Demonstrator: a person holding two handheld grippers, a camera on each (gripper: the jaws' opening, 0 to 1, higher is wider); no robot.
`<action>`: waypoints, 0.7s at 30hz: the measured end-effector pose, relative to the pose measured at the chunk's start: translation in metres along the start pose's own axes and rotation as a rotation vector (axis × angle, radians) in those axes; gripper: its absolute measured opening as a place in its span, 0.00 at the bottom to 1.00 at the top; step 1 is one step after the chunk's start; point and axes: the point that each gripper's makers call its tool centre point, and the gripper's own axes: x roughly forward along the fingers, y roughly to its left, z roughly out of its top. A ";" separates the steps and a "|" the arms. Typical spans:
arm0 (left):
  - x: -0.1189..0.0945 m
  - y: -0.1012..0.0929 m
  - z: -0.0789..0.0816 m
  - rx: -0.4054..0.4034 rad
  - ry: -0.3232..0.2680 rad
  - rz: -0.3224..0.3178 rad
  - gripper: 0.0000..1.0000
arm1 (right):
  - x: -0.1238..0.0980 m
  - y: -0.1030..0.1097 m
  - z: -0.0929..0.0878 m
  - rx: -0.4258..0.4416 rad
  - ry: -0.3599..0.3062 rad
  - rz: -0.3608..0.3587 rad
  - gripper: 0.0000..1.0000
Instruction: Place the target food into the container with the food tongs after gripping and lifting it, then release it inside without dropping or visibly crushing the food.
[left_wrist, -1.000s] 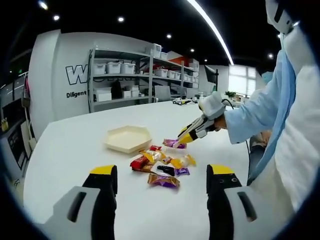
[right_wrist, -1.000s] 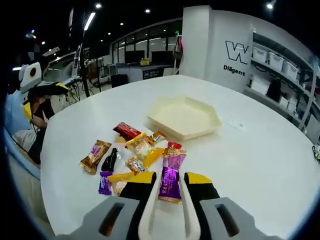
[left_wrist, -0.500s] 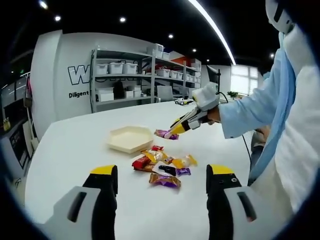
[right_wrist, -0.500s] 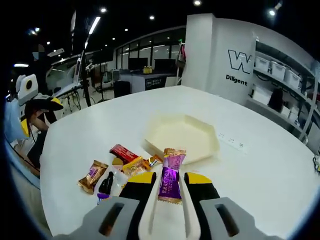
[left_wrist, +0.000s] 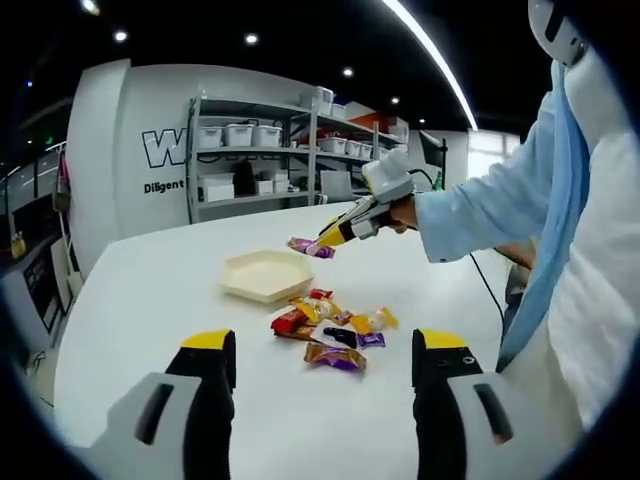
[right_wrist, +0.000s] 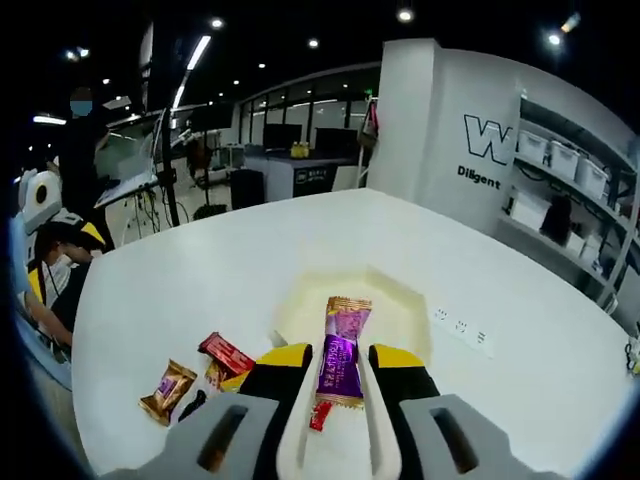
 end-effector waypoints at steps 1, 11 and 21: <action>0.000 0.001 0.000 -0.001 -0.001 0.002 0.69 | 0.000 0.001 0.002 -0.001 0.000 0.001 0.17; 0.000 0.009 0.004 -0.001 -0.003 0.013 0.70 | 0.022 -0.001 0.011 -0.008 0.016 0.007 0.17; 0.003 0.014 0.006 0.008 0.003 0.012 0.69 | 0.034 -0.007 0.010 0.017 0.029 -0.001 0.18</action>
